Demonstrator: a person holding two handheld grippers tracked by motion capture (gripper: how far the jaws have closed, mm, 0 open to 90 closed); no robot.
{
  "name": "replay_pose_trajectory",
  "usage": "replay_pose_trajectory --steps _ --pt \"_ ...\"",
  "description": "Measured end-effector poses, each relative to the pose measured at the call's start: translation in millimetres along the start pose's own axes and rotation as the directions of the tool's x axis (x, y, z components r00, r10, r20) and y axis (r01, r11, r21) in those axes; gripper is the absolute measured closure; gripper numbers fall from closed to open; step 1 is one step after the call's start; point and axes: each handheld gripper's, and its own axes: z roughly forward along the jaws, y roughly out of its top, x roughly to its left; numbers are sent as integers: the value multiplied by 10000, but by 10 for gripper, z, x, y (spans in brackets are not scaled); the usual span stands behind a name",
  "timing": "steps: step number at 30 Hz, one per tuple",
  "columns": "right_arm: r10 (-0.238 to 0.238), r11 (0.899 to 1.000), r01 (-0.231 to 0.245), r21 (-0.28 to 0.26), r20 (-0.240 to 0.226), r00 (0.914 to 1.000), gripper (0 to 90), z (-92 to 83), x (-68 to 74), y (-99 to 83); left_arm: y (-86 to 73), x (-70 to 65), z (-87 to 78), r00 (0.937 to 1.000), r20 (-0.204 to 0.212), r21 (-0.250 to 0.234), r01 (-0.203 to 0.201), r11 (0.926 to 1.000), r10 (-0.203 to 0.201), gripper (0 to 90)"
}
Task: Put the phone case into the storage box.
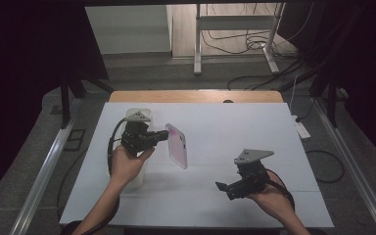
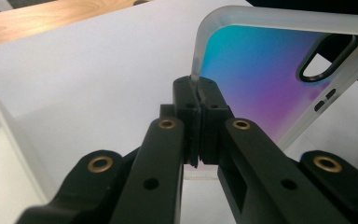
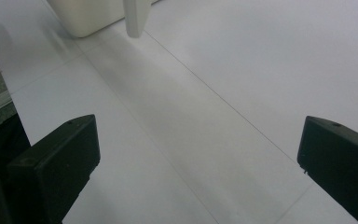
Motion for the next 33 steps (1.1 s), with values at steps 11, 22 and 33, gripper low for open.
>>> replay_pose_trajectory --steps 11,22,33 --pt "265 9995 -270 144 373 9990 0 -100 -94 -136 22 99 -53 9995 -243 -21 180 9998 -180 885" --pt "583 9974 -615 365 819 9949 0 -219 -184 -298 111 196 -191 9977 -661 -9 176 9998 -176 885" --pt "771 9951 -843 515 1293 9886 0 -324 -274 -439 185 343 -320 9943 -962 -95 456 9989 -463 885"
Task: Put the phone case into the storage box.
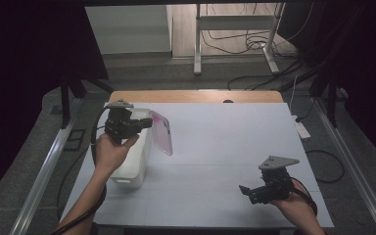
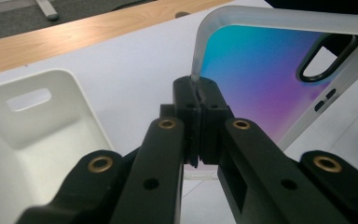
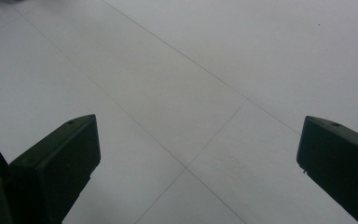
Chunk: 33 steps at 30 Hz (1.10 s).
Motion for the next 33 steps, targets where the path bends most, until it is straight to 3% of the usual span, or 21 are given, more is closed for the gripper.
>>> replay_pose_trajectory --steps 18,33 --pt "590 9983 -588 -55 466 9972 0 -186 -170 -191 97 212 -174 9978 -615 -130 248 9996 -256 886" --pt "1318 9913 -1314 -97 874 9874 0 -323 -259 -369 147 425 -256 9912 -1171 -205 592 9980 -612 885"
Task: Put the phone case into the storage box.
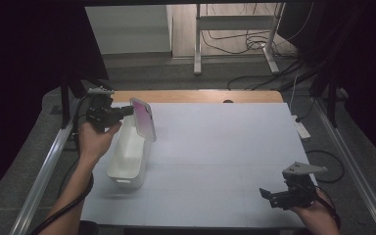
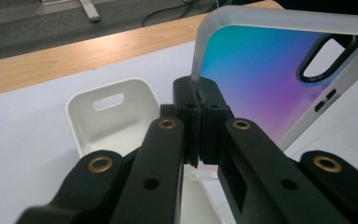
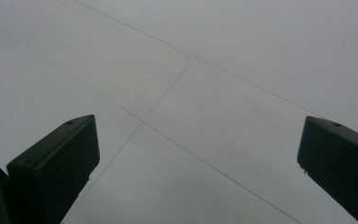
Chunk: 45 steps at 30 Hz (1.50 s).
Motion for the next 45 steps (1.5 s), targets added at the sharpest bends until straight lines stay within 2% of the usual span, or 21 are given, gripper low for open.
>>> replay_pose_trajectory --steps 10,17,26,45 --pt "348 9994 -348 -5 274 9990 0 -55 -60 -66 27 123 -19 9992 -332 -1 216 9998 -216 886" --pt "147 9999 -148 21 282 9995 0 -53 -39 -65 38 214 -11 9977 -583 -18 349 9994 -350 885" --pt "211 9998 -211 -7 221 9995 0 -52 -46 -68 43 307 -2 9941 -895 -66 607 9981 -610 885" --pt "70 10000 -70 50 30 10000 0 -45 -40 -66 18 492 273 9858 -1324 -48 1037 9946 -1035 885"
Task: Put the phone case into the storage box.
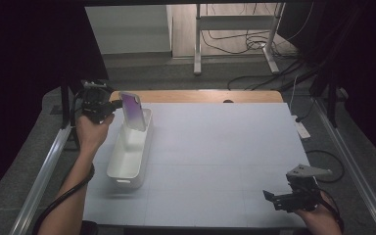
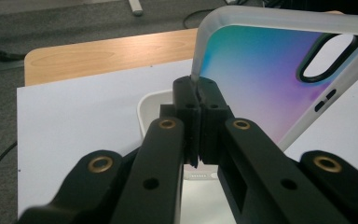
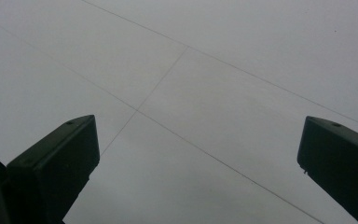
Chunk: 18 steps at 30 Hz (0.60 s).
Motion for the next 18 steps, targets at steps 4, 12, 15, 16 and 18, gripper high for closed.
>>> replay_pose_trajectory --steps 4,12,15,16,18 --pt "66 10000 -66 -49 -9 10000 0 -4 -3 -1 -4 23 62 10000 -68 -15 69 10000 -69 885" --pt "76 10000 -76 -46 -38 10000 0 -3 -8 -3 -6 53 164 9997 -202 -8 153 9999 -153 885" --pt "89 10000 -89 -19 -43 10000 0 -4 -11 -3 -5 57 207 9995 -266 13 191 9998 -191 885" --pt "98 10000 -98 -6 -47 9999 0 -2 -13 -2 -7 57 223 9994 -241 0 259 9997 -259 885" --pt "127 9999 -127 -3 -50 9999 0 -4 -14 -3 -9 63 260 9992 -306 30 269 9996 -268 885"
